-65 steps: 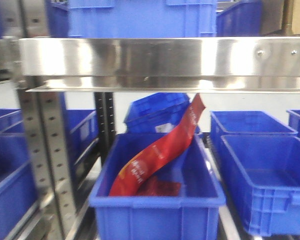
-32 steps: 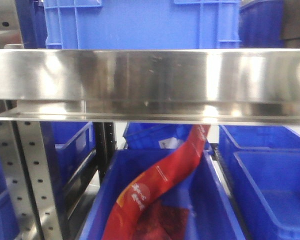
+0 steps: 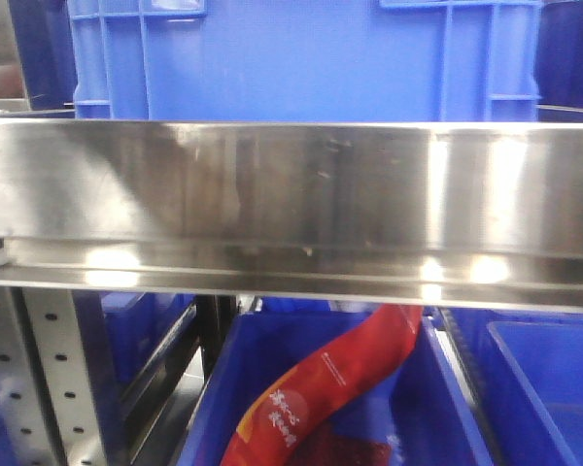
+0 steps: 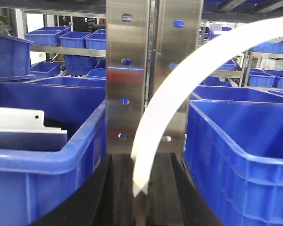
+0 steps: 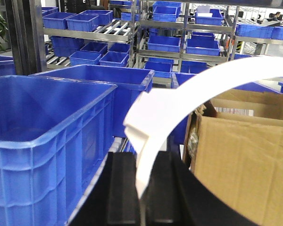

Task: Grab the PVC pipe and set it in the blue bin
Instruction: 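Lower the held clamp down into the blue bin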

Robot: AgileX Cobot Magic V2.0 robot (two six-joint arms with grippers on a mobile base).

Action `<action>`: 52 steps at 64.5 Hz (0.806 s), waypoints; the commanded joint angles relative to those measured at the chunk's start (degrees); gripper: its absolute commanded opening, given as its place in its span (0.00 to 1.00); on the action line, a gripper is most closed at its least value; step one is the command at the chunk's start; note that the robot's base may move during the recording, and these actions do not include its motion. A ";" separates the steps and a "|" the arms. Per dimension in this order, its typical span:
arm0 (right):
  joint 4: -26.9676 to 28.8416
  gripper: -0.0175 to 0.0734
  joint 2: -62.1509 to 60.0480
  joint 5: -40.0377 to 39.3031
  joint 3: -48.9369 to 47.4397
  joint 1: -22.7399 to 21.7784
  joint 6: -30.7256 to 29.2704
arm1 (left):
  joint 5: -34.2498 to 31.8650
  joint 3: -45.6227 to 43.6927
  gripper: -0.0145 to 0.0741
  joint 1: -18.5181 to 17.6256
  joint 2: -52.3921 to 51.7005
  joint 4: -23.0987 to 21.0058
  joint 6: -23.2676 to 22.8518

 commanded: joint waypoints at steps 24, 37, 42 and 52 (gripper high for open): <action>-0.30 0.01 -0.20 -1.48 0.03 -0.03 -0.18 | -1.50 -0.03 0.04 -0.38 -0.21 -0.27 -0.24; -0.30 0.01 -0.20 -1.48 0.03 -0.03 -0.18 | -1.89 -0.03 0.04 -0.38 -0.21 -0.27 -0.24; -0.30 0.01 -0.20 -1.48 0.03 -0.03 -0.18 | -2.00 -0.03 0.04 -0.38 -0.21 -0.27 -0.24; -0.30 0.01 -0.20 -1.95 0.03 -0.03 -0.18 | -3.28 -0.03 0.04 -0.38 -0.21 -0.39 -0.24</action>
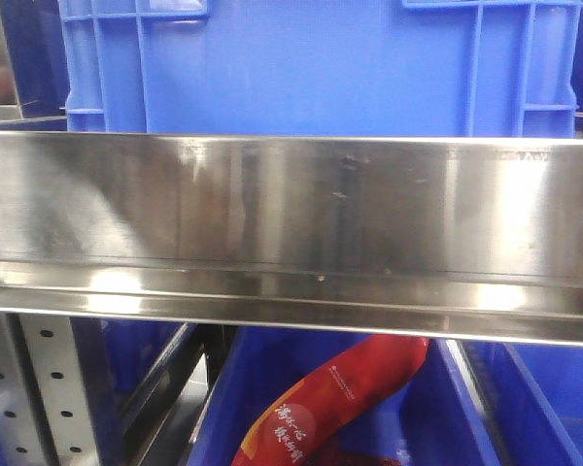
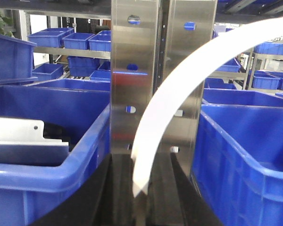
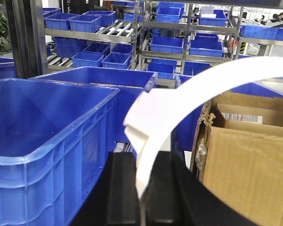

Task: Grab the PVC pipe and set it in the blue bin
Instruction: 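Lower the held clamp down into the blue bin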

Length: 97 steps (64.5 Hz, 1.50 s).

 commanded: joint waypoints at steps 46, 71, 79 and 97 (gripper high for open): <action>4.09 0.01 19.62 -7.11 -13.34 15.20 -1.85 | -4.56 -17.79 0.04 -22.67 22.32 -4.06 8.30; 4.09 0.01 42.75 -7.24 -28.75 28.57 -1.85 | -0.70 -45.45 0.04 -28.82 51.64 -2.06 8.19; 4.09 0.01 50.04 1.30 -34.72 29.56 -1.85 | 13.36 -55.87 0.04 -28.82 60.87 -3.60 8.19; 4.43 0.01 57.97 15.51 -44.78 29.56 -1.85 | 23.27 -66.12 0.04 -28.82 69.88 -3.74 6.39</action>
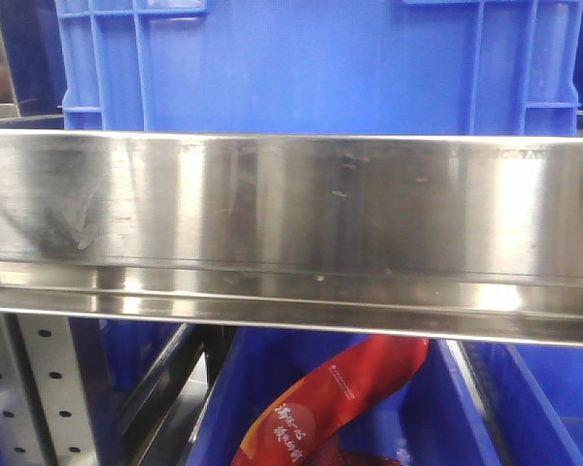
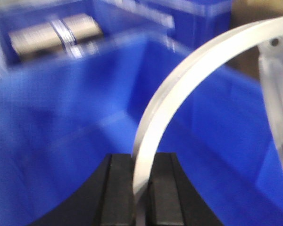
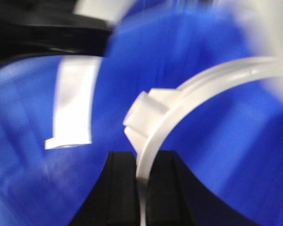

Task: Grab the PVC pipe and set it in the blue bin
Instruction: 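Lower the held clamp down into the blue bin, then open both grippers to release the clamp inside the bin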

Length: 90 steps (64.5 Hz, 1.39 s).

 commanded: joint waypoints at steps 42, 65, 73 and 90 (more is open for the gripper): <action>-0.07 0.60 0.35 0.98 -2.17 -0.08 -0.30 | 0.45 -1.85 0.58 -0.25 0.63 -1.49 -4.87; -2.17 0.07 -0.48 0.98 -2.17 -0.08 -0.30 | 0.80 -1.85 0.04 -0.25 0.01 -0.34 -4.87; -2.77 0.02 -0.47 0.98 -2.17 -1.00 0.11 | 1.38 -1.85 0.04 -0.25 -0.39 -0.21 -4.87; -2.67 0.01 -11.65 0.80 1.24 -2.56 2.56 | 3.91 -1.71 0.04 -0.35 -8.85 -0.34 -4.87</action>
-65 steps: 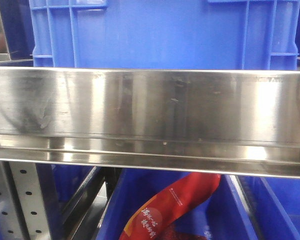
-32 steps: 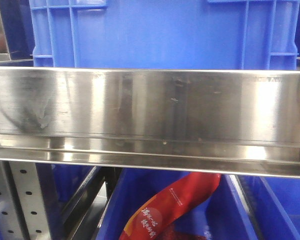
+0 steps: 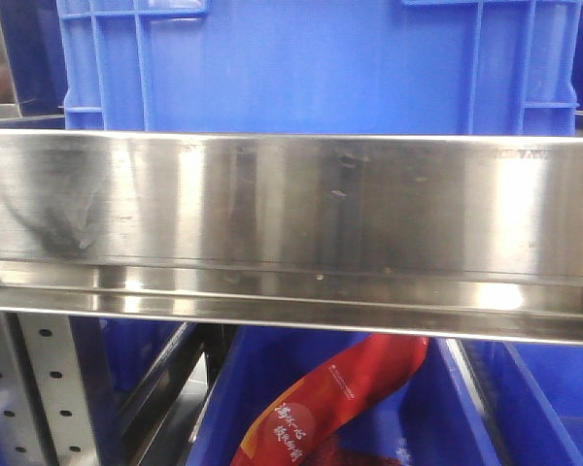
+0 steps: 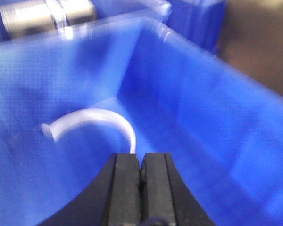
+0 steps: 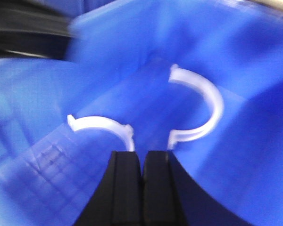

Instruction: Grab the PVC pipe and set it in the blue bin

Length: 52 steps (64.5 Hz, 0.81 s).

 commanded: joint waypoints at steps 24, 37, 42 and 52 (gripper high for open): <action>-1.23 0.01 -29.37 -26.86 30.98 -0.20 0.33 | -17.17 22.16 0.04 -2.64 -20.63 -0.19 -0.12; -1.23 0.01 -39.61 -24.88 42.11 -0.20 0.33 | -24.95 41.04 0.04 -2.07 -30.62 -0.19 -0.12; -0.71 0.01 -41.98 -24.88 44.37 -0.20 0.33 | -27.08 46.47 0.04 -1.21 -34.09 -0.44 -0.88; -0.52 0.01 -42.95 -23.38 45.86 -0.20 0.33 | -28.17 55.11 0.04 1.30 -41.22 -0.90 -1.01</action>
